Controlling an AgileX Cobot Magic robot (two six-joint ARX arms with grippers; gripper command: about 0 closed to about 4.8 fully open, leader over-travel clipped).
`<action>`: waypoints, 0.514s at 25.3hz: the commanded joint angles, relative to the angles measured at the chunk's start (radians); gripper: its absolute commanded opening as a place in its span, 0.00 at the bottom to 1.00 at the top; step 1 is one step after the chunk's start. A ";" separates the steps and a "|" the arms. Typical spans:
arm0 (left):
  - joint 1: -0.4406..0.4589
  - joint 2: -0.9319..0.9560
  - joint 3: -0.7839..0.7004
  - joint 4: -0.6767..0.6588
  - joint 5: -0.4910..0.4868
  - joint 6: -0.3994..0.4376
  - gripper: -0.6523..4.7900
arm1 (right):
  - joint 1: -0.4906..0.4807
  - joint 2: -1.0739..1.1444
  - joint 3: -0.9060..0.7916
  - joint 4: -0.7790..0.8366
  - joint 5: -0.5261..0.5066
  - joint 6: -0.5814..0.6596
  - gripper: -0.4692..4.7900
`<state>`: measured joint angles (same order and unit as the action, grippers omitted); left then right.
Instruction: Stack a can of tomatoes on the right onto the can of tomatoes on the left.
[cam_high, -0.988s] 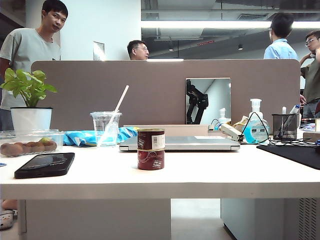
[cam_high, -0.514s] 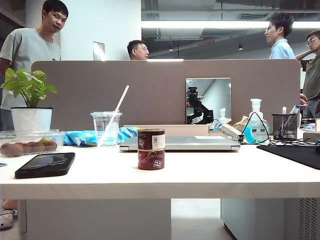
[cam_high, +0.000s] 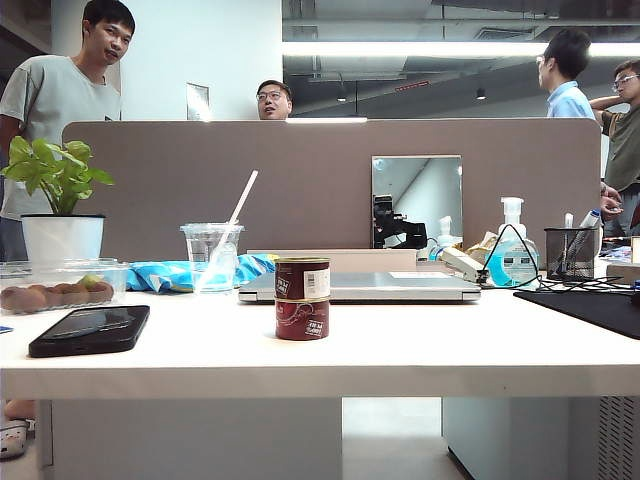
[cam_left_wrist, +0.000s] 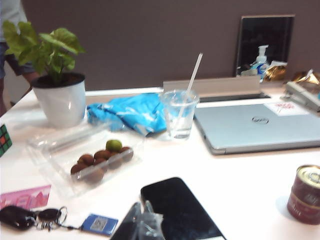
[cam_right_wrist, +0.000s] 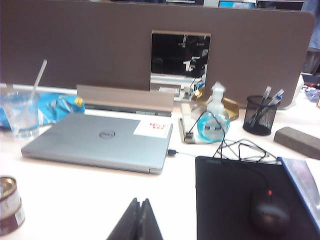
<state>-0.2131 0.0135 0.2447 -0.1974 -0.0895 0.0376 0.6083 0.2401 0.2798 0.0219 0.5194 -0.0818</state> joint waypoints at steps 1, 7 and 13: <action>0.003 0.001 -0.025 0.021 0.004 0.000 0.11 | 0.001 0.000 -0.036 0.020 -0.005 0.007 0.07; 0.003 0.001 -0.098 0.019 0.024 -0.102 0.11 | 0.002 0.000 -0.121 0.021 -0.005 0.177 0.07; 0.003 0.001 -0.137 -0.003 0.097 -0.102 0.11 | 0.002 0.000 -0.207 0.019 -0.005 0.196 0.07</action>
<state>-0.2131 0.0135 0.1032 -0.2016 -0.0032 -0.0616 0.6086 0.2394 0.0792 0.0257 0.5148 0.1093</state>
